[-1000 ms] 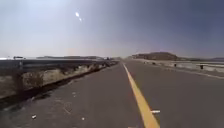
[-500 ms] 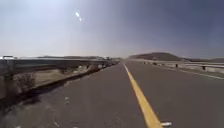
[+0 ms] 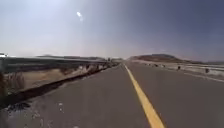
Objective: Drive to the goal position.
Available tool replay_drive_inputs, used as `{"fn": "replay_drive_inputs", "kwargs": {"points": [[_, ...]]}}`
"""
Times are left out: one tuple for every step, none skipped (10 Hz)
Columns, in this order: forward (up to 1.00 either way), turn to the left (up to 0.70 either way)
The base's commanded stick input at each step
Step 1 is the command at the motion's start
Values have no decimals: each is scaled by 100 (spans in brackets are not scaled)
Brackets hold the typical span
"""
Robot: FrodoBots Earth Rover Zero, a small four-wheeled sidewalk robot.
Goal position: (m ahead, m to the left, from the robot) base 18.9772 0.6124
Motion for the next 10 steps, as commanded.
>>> {"fn": "replay_drive_inputs", "kwargs": {"points": [[50,0],[50,0],[50,0],[50,0],[50,0],[50,0],[50,0],[50,0],[50,0],[50,0]]}}
